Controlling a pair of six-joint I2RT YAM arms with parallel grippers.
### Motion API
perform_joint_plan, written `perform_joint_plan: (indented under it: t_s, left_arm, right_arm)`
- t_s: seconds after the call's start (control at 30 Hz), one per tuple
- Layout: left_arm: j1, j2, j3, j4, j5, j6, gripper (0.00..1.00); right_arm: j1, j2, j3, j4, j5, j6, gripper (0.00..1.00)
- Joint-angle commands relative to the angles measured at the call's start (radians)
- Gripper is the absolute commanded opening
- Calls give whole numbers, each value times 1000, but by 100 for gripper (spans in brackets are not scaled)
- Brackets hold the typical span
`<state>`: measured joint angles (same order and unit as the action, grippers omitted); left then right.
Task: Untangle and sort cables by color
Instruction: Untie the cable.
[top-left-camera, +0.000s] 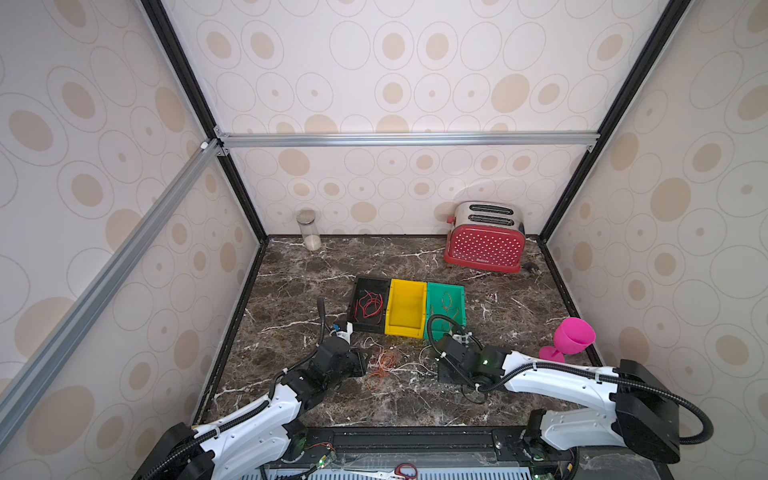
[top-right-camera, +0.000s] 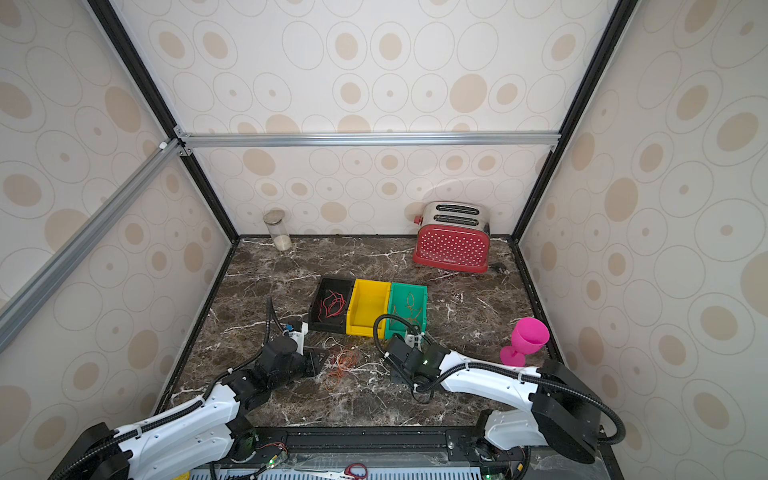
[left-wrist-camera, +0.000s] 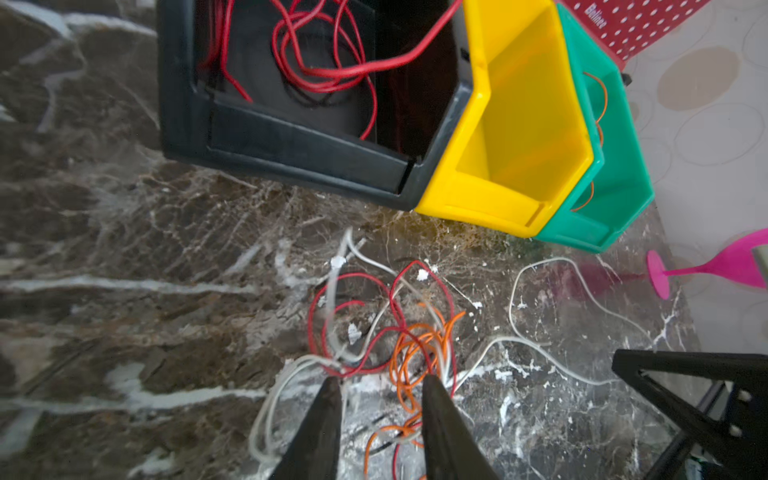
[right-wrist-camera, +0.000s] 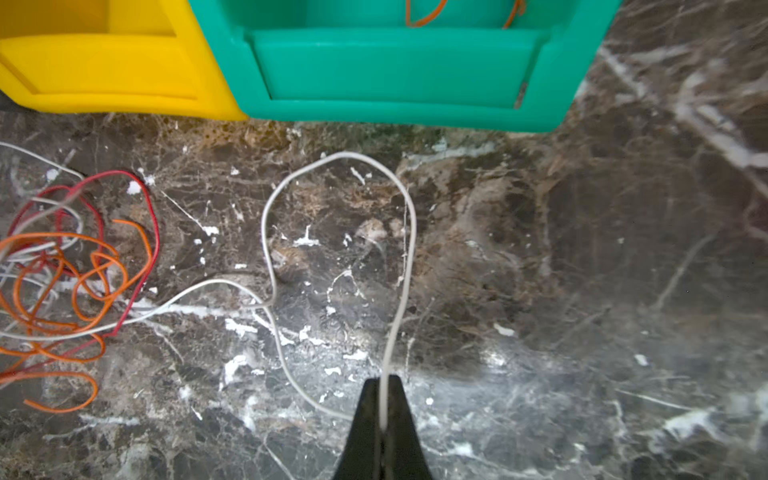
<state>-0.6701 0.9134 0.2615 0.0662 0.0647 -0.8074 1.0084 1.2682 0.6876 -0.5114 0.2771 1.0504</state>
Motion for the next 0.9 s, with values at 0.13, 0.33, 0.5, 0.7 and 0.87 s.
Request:
perform_joint_plan:
  t_s: [0.13,0.33,0.5,0.7,0.87]
  left_arm:
    - [3,27,-21,78,70,16,56]
    - [-3,113,-27,155,213,45,60]
    - [-15,183,-42,166,193,47,49]
    - [-16,219,-70,202,145,27,21]
    - [-16,187,-66,156,64,8,0]
  right_arm:
    - [2,-89,28,-119,76,-12,0]
    - [1,-150,71,-126,70,-78,0]
    - [2,-197,98,-118,62,-102,0]
    - [2,-267,138,-145,73,-147,0]
    - [-3,-329,185,-236,145,-173,0]
